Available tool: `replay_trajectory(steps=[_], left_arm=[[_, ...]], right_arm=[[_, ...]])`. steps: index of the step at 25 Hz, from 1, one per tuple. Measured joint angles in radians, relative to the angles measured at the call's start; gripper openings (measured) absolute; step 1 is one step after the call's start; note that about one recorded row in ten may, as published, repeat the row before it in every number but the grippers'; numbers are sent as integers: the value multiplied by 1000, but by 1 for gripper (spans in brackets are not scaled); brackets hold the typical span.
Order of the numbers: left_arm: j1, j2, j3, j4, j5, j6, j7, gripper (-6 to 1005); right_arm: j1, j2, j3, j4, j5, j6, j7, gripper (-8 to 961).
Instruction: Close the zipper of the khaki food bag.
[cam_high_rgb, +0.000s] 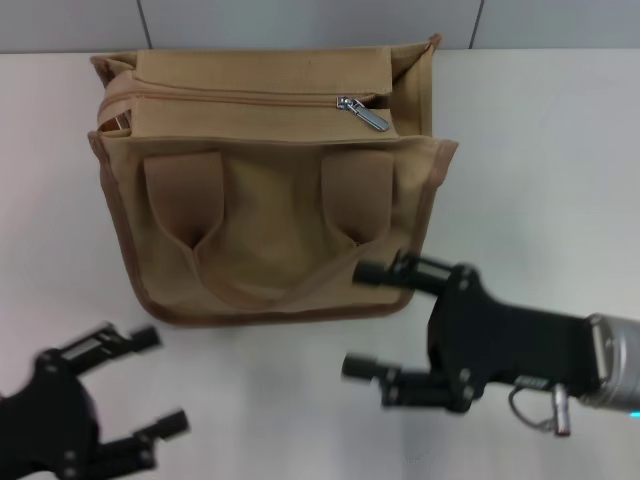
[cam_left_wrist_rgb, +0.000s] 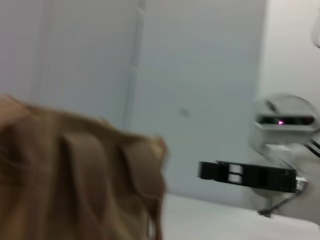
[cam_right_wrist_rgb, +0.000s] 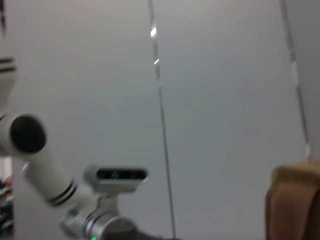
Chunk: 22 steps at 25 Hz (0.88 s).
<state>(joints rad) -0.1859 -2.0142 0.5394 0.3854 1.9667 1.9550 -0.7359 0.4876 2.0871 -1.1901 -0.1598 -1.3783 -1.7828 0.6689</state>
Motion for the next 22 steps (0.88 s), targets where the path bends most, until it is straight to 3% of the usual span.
replay_trajectory(steps=[3,7,22], left_arm=[[-44,-12,-6,0,64,-27,-3,807],[-65,-30,-10,3,68,-60,2,807],[-66,-31,-27,4,63,-62,5,807]], right_arm=[[11,3,-73,-15,-11,50,-2,782],[11,3,-89,-14,-11,65,-2,791],[5,4,-93,-5,-8,105,-3,787]])
